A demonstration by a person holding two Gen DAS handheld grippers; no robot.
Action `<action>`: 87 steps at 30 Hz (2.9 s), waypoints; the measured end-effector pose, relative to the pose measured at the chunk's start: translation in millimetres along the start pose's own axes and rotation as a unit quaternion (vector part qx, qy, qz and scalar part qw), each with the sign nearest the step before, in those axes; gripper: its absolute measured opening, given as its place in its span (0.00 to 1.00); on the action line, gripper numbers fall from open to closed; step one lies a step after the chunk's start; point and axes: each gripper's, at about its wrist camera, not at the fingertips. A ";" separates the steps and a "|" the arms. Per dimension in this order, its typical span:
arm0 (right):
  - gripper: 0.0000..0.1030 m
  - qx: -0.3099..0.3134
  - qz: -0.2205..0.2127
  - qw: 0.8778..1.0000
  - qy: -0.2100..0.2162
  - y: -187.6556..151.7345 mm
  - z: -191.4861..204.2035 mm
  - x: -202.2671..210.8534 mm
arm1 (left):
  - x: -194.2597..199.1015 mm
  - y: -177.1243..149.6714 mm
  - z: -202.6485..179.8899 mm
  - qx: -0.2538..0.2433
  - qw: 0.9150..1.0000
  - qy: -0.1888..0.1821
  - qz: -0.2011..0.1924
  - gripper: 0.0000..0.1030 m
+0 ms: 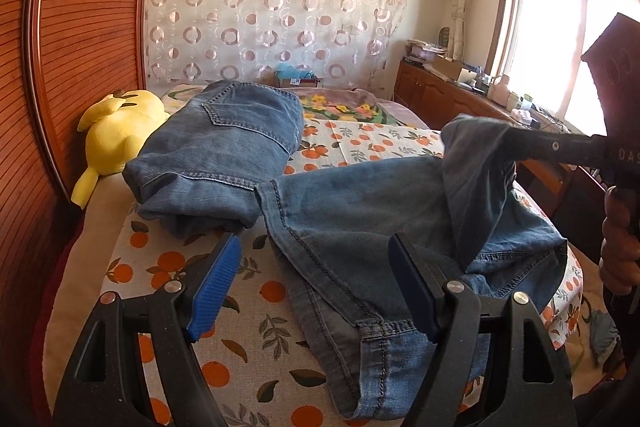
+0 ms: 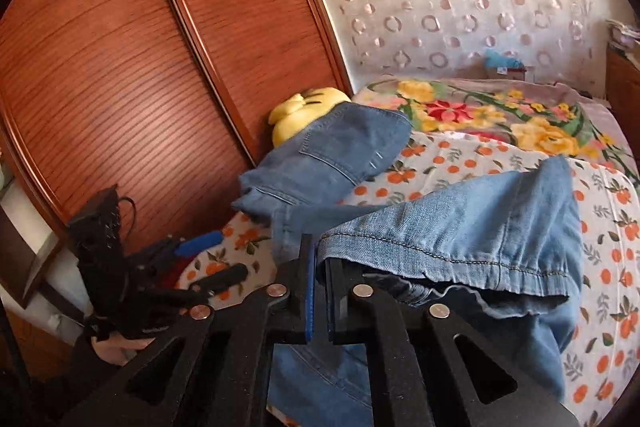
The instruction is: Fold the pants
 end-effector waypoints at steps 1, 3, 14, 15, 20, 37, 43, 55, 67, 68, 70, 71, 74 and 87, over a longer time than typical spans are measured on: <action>0.16 -0.002 0.004 1.000 -0.011 -1.0 -5.2 1.8 | -0.3 -0.2 -1.1 -0.001 1.000 -0.001 0.000 0.75; 0.30 -0.005 0.005 0.999 -0.033 -3.4 -11.3 9.2 | -1.9 -0.1 -5.0 -0.005 1.000 -0.006 0.000 0.75; 0.42 -0.011 -0.022 0.989 -0.145 -29.0 -54.0 63.5 | -11.9 13.7 -60.4 -0.057 0.997 -0.057 0.004 0.75; 0.44 -0.013 -0.025 0.988 -0.154 -29.5 -58.1 65.2 | -13.5 15.2 -67.7 -0.064 0.996 -0.064 0.005 0.75; 0.44 -0.022 -0.006 0.982 -0.187 -23.9 -84.9 41.9 | -20.8 20.0 -94.3 -0.088 0.992 -0.092 0.011 0.75; 0.06 -0.034 0.021 0.991 -0.132 -5.1 -105.3 8.8 | -51.5 8.0 -111.0 -0.099 0.985 -0.128 0.059 0.12; 0.05 0.005 -0.021 0.995 -0.100 19.2 -64.2 30.9 | -22.8 1.8 -100.2 -0.082 0.986 -0.136 0.040 0.09; 0.05 0.076 -0.011 0.997 0.002 56.4 30.1 -6.2 | 7.6 -33.6 -69.3 -0.031 0.989 -0.133 0.049 0.12; 0.28 0.059 -0.003 0.997 -0.059 42.3 24.4 21.7 | 4.4 -36.8 -51.6 -0.019 0.995 -0.081 0.059 0.44; 0.29 0.056 -0.006 0.996 -0.066 34.4 24.0 29.3 | 5.1 -34.3 -55.1 -0.025 0.995 -0.082 0.054 0.46; 0.30 0.053 -0.008 0.995 -0.086 13.5 19.6 48.3 | 6.1 -28.6 -63.3 -0.034 0.994 -0.090 0.047 0.47; 0.31 0.054 -0.007 0.993 -0.101 3.7 17.4 55.4 | 6.5 -26.1 -68.4 -0.039 0.994 -0.095 0.044 0.47; 0.31 0.055 0.008 0.990 -0.130 -24.5 12.0 67.4 | 8.2 -20.3 -80.2 -0.055 0.992 -0.105 0.036 0.47; 0.55 0.034 0.026 0.980 -0.192 -89.3 17.8 78.0 | -32.4 -31.6 -124.3 -0.126 0.985 -0.083 0.086 0.47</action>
Point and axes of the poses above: each gripper's, at about its wrist camera, not at the fingertips, and x roughly against the way its jaws point, z to its left, y to its top, and after that the axes turned 4 degrees about -x, right-handed
